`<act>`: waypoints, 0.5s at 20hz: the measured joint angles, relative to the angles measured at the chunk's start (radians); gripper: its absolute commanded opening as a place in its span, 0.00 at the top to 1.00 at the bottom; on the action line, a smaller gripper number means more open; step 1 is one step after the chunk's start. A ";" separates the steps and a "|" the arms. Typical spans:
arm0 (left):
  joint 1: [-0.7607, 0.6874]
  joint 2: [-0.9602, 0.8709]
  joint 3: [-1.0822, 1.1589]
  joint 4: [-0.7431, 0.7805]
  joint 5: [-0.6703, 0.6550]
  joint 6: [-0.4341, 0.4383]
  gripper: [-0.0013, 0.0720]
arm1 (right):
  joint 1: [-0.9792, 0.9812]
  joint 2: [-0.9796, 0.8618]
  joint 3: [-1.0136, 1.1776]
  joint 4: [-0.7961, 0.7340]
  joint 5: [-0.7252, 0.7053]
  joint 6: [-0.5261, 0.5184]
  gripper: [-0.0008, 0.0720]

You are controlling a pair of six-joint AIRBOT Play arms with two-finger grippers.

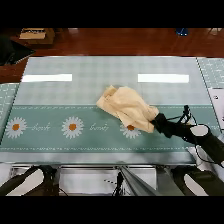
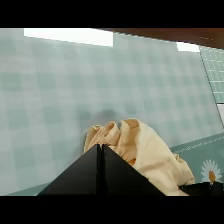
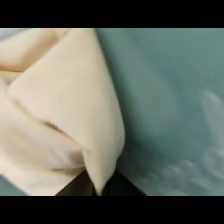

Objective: Fold the shirts.

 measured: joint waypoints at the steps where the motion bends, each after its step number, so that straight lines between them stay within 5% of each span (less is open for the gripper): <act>1: 0.000 0.000 0.000 0.000 0.000 0.000 0.96 | 0.003 0.010 0.037 0.033 -0.004 -0.052 0.93; 4: -0.001 -0.002 0.000 0.000 0.003 0.000 0.96 | -0.045 0.084 0.232 0.047 0.082 -0.127 0.93; 10: -0.002 -0.029 0.000 0.000 0.021 -0.003 0.96 | -0.351 0.162 0.798 -0.315 0.619 0.054 0.93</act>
